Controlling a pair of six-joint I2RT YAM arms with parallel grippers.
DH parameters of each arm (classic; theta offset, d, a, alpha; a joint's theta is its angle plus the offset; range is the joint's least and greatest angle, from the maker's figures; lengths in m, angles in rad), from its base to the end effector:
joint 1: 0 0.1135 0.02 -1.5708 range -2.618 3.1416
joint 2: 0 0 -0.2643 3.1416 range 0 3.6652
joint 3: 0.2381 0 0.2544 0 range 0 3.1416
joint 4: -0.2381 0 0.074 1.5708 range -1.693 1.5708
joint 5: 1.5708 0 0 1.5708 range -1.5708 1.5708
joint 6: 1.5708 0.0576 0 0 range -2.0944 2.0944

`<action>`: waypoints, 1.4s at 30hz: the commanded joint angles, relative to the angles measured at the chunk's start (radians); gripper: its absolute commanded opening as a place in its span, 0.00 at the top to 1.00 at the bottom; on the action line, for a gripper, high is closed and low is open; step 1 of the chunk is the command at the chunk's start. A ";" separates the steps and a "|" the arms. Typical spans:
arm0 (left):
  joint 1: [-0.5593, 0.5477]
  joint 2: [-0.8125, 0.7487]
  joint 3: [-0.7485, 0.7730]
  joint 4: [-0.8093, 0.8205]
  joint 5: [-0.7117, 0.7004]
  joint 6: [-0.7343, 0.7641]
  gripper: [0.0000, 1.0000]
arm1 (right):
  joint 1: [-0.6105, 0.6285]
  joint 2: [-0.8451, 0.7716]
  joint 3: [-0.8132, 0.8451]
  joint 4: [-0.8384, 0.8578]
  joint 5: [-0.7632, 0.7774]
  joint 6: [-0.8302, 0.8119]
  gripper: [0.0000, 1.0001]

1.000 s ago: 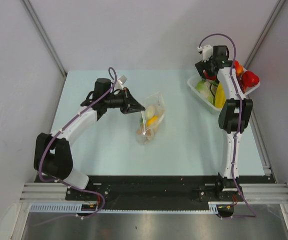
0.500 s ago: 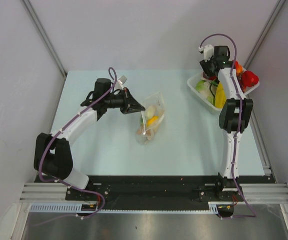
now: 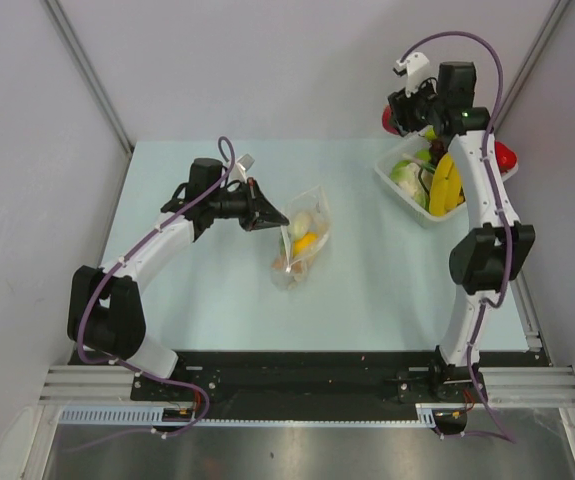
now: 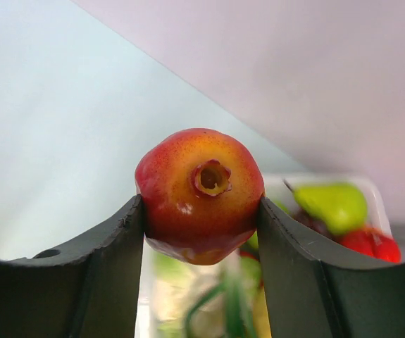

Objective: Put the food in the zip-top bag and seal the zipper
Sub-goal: Pick up the fake fruit from the bin, then place the fake fruit in the zipper food storage bag.

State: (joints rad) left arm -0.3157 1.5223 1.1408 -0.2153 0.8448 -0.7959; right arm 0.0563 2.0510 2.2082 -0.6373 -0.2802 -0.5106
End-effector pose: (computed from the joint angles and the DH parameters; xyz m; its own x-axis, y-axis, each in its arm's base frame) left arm 0.3211 -0.1502 0.2781 -0.9412 -0.1916 -0.2784 0.1739 0.4318 -0.8850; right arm 0.4899 0.0436 0.3861 -0.2562 -0.4848 -0.8362 -0.4862 0.8124 -0.3220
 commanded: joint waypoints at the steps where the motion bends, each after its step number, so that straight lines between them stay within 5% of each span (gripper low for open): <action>1: 0.001 -0.024 0.033 -0.006 0.020 0.035 1.00 | 0.097 -0.217 -0.099 -0.058 -0.316 0.015 0.77; 7: 0.000 -0.024 0.037 -0.006 0.025 0.034 1.00 | 0.320 -0.444 -0.374 -0.047 -0.438 -0.002 0.78; 12: 0.000 -0.036 0.042 -0.016 0.019 0.041 1.00 | 0.483 -0.525 -0.559 -0.033 -0.340 -0.083 0.78; 20: 0.001 -0.045 0.048 -0.022 0.020 0.044 1.00 | 0.528 -0.422 -0.581 -0.114 -0.330 -0.060 0.80; 24: 0.000 -0.048 0.048 -0.029 0.019 0.047 1.00 | 0.527 -0.376 -0.529 -0.212 -0.422 -0.043 0.71; 27: 0.000 -0.047 0.047 -0.027 0.019 0.047 1.00 | 0.502 -0.354 -0.472 -0.306 -0.508 -0.022 0.26; 28: 0.000 -0.047 0.046 -0.027 0.022 0.047 1.00 | 0.490 -0.357 -0.460 -0.323 -0.531 -0.011 0.00; 35: 0.000 -0.050 0.043 -0.029 0.022 0.055 1.00 | 0.337 -0.410 -0.406 -0.243 -0.582 0.251 0.02; 42: 0.000 -0.059 0.034 -0.027 0.014 0.063 1.00 | 0.333 -0.469 -0.545 -0.188 -0.320 0.380 0.29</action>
State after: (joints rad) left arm -0.3145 1.5162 1.1484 -0.2508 0.8448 -0.7624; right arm 0.3645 1.6325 1.7256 -0.8566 -0.7193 -0.2459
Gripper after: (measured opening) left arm 0.006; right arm 0.745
